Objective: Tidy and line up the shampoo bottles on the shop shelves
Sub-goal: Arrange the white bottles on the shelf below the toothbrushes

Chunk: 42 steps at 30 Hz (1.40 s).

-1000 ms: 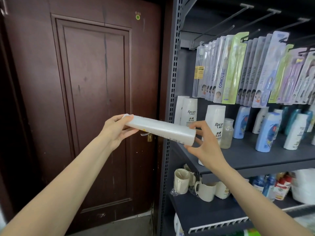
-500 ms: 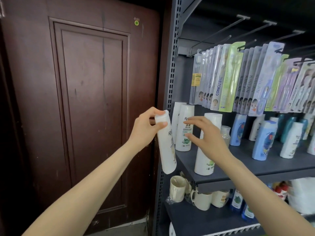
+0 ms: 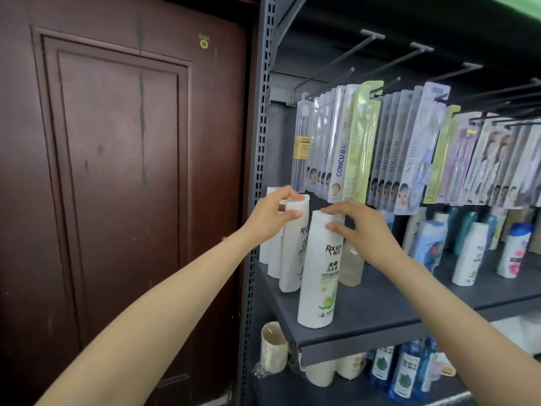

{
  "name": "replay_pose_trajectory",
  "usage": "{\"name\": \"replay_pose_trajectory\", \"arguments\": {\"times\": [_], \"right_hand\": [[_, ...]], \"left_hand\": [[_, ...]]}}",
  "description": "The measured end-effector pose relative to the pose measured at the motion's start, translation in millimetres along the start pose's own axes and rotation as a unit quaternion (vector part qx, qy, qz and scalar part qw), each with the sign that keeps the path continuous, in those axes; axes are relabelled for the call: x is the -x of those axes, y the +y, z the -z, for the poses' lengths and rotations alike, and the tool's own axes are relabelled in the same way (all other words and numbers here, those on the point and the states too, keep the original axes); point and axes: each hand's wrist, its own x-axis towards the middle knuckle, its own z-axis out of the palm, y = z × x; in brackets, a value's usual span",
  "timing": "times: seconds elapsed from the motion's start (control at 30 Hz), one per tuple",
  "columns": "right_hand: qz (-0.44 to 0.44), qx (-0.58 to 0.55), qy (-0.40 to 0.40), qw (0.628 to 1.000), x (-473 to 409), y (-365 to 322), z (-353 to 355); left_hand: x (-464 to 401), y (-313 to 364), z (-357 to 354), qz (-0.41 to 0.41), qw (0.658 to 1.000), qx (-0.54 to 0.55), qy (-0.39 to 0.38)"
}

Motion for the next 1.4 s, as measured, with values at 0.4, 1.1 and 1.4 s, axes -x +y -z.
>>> {"name": "replay_pose_trajectory", "arguments": {"times": [0.4, 1.1, 1.4], "right_hand": [[0.003, -0.025, -0.019, 0.999, -11.7, 7.8, 3.9], [0.047, -0.02, -0.149, 0.987, -84.1, 21.9, 0.8], [0.019, 0.02, -0.197, 0.98, -102.6, 12.7, -11.5]], "left_hand": [[-37.1, -21.0, -9.2, -0.042, 0.974, -0.212, -0.069], [-45.2, -50.9, -3.6, 0.054, 0.952, -0.297, 0.048], [-38.9, -70.9, 3.6, 0.013, 0.949, -0.312, 0.044]]}}
